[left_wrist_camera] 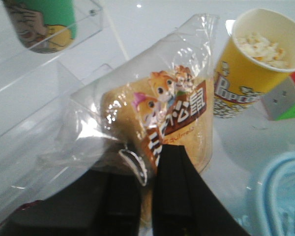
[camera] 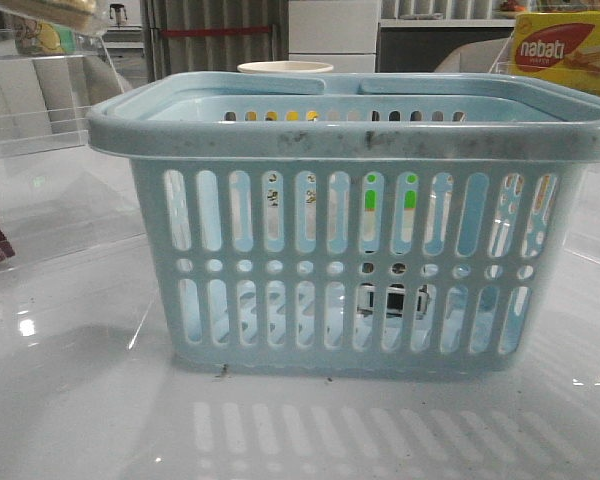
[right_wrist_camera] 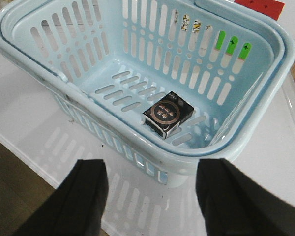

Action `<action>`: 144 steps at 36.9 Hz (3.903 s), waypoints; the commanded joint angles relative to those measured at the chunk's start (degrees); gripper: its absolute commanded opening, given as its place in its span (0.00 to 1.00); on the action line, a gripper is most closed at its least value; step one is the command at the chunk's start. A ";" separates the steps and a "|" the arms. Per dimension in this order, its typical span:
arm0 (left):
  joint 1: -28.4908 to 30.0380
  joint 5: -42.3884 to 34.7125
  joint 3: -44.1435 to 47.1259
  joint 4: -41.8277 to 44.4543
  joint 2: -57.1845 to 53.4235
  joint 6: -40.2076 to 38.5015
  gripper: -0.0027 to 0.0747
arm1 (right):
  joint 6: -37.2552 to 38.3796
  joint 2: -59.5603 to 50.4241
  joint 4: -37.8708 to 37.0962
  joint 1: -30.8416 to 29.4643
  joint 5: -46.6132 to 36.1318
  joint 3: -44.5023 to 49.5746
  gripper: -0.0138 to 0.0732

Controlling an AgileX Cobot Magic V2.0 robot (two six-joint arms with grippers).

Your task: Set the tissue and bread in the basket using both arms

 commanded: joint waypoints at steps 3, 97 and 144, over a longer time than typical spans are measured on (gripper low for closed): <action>-8.10 0.12 -2.30 -1.09 -4.55 0.20 0.20 | -0.36 -0.20 1.24 -0.20 -4.21 -1.61 0.74; -27.21 -0.08 44.25 1.82 -53.67 8.91 0.60 | -0.36 -0.20 1.24 -0.20 -4.21 -1.61 0.74; -27.21 -4.01 49.10 4.09 -56.49 5.43 0.49 | -0.36 -0.20 -4.74 -0.20 -0.95 -1.61 0.36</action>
